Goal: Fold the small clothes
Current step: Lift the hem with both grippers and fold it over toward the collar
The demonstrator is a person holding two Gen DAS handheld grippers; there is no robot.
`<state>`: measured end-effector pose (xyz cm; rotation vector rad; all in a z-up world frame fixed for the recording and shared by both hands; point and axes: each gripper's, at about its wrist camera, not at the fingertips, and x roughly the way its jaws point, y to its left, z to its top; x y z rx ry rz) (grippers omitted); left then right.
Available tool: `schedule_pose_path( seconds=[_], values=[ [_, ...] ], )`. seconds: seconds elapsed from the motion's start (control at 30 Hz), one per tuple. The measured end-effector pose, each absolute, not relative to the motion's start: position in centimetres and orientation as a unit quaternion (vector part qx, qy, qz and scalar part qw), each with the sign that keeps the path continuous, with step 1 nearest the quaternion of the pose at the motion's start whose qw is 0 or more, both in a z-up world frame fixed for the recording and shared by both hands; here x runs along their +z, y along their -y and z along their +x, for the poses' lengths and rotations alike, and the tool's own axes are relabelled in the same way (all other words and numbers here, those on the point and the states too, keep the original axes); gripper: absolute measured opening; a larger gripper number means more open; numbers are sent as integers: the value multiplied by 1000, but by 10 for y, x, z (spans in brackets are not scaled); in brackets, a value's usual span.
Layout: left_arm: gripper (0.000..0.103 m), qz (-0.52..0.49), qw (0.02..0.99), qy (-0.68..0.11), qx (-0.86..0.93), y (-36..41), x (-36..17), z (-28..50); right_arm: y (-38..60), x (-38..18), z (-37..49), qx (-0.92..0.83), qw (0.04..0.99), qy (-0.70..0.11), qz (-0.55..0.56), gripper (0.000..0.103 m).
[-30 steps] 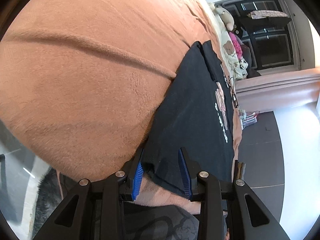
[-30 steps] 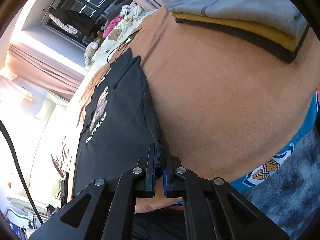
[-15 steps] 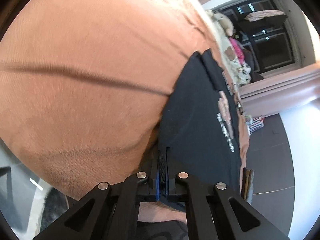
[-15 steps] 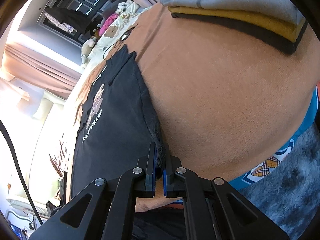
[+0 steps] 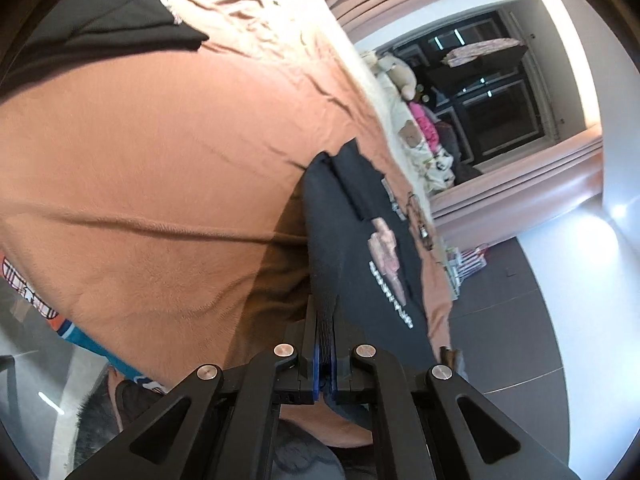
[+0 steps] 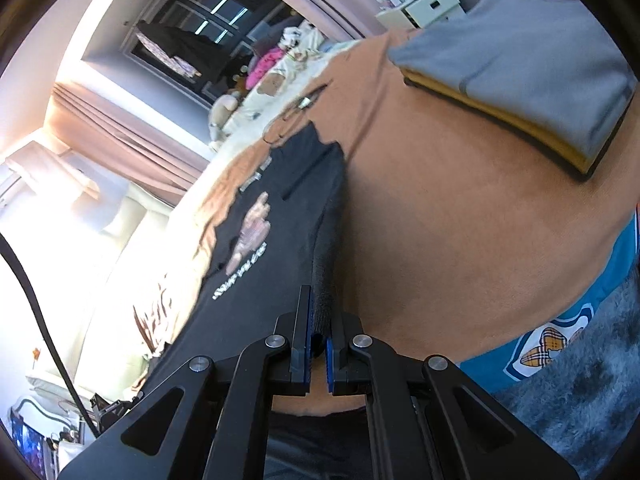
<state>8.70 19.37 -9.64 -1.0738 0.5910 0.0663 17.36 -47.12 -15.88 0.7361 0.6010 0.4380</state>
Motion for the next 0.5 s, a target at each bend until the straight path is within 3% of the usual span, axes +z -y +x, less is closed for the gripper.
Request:
schedule_pose_path(
  seconds=[0.5],
  values=[
    [2, -500, 835, -229, 0, -185, -30, -12, 502, -156, 108, 271, 865, -236, 350, 1]
  ],
)
